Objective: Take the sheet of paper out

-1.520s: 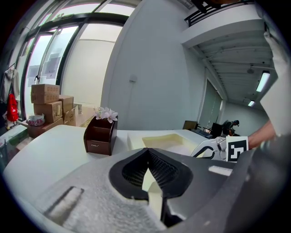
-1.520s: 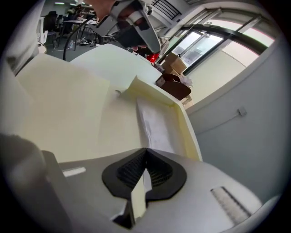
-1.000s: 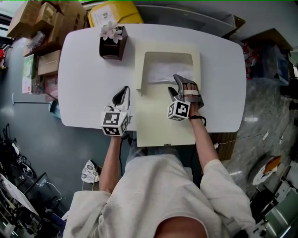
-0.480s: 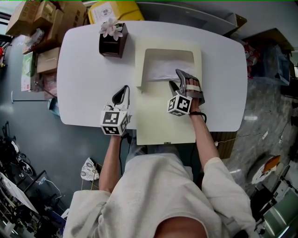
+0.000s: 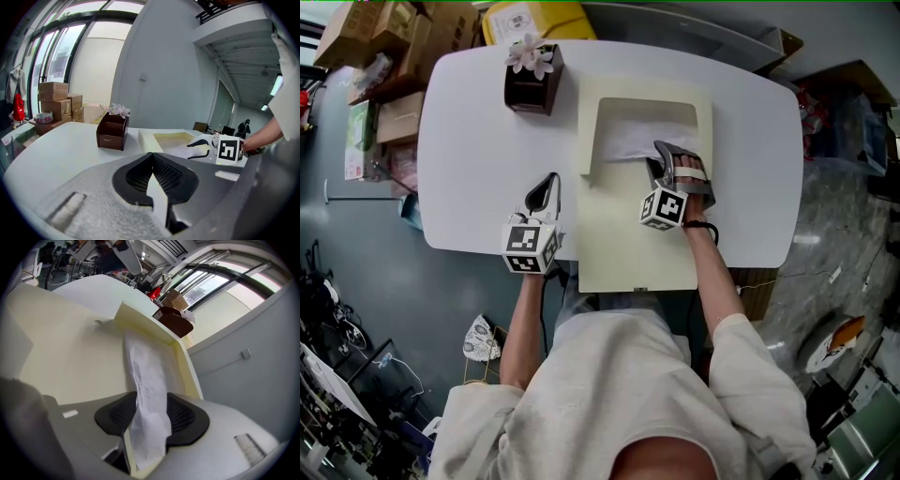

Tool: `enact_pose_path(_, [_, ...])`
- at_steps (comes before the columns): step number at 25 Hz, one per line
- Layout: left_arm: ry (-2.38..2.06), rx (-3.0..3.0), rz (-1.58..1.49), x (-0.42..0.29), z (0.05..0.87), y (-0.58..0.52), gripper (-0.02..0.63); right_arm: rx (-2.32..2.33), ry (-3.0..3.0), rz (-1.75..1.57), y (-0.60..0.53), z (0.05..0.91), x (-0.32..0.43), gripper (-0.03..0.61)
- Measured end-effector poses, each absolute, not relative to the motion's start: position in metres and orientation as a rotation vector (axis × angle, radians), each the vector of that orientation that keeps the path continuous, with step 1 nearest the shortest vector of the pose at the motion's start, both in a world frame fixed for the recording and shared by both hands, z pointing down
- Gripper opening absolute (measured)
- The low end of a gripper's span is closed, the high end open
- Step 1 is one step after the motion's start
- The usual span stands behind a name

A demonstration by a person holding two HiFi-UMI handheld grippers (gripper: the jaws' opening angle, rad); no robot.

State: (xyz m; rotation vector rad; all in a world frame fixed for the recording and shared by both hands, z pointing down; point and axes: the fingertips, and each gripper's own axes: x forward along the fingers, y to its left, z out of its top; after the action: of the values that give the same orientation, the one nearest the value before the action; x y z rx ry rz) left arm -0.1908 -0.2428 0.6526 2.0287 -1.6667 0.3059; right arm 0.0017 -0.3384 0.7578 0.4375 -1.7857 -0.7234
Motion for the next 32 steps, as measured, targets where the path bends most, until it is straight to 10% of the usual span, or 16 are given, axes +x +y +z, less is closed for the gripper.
enact_pose_path(9, [-1.666,2.023,0.305,-0.193,0.654,-0.241,0.002,0.38,-1.778,-0.667,-0.329,0.775,0.002,0.006])
enact_pose_path(32, [-1.659,2.088,0.276,-0.184,0.635,-0.224,0.002,0.358,-1.793,-0.649,-0.262,0.756,0.015,0.0])
